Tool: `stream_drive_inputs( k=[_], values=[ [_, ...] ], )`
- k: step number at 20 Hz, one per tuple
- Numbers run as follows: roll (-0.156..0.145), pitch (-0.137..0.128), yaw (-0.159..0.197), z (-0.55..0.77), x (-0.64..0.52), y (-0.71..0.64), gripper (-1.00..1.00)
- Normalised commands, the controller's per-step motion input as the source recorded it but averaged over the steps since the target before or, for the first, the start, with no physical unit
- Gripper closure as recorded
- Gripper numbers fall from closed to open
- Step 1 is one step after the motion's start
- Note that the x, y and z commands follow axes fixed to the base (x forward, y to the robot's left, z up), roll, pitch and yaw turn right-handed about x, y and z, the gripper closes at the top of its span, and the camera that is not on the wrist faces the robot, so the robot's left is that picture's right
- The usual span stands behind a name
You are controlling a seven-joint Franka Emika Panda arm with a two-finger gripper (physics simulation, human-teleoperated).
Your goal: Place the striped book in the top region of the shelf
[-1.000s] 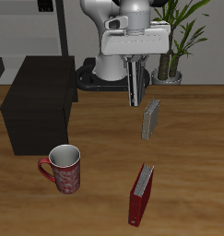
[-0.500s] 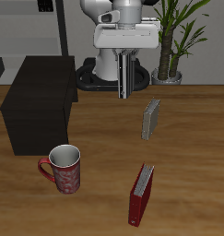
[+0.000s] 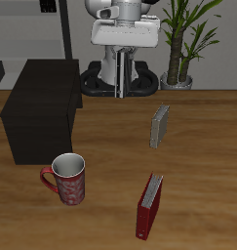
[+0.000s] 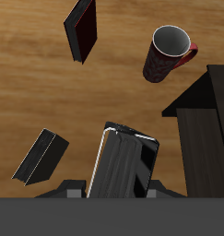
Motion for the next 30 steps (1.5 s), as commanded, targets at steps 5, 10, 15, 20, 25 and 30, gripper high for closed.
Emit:
stream_drive_inputs(
  k=[5, 10, 15, 20, 25, 30],
  values=[
    [-0.150, 0.020, 0.070, -0.02, 0.30, -0.14, 1.00],
    [-0.183, 0.068, 0.045, -0.08, 0.29, -0.02, 1.00],
    [-0.107, 0.026, 0.041, -0.04, 0.17, 0.14, 1.00],
    [-0.119, 0.021, 0.034, -0.04, 0.11, 0.14, 1.00],
    [-0.111, 0.011, 0.022, -0.04, 0.13, 0.11, 1.00],
    [-0.130, 0.059, 0.025, -0.23, 0.31, 0.12, 1.00]
  ],
)
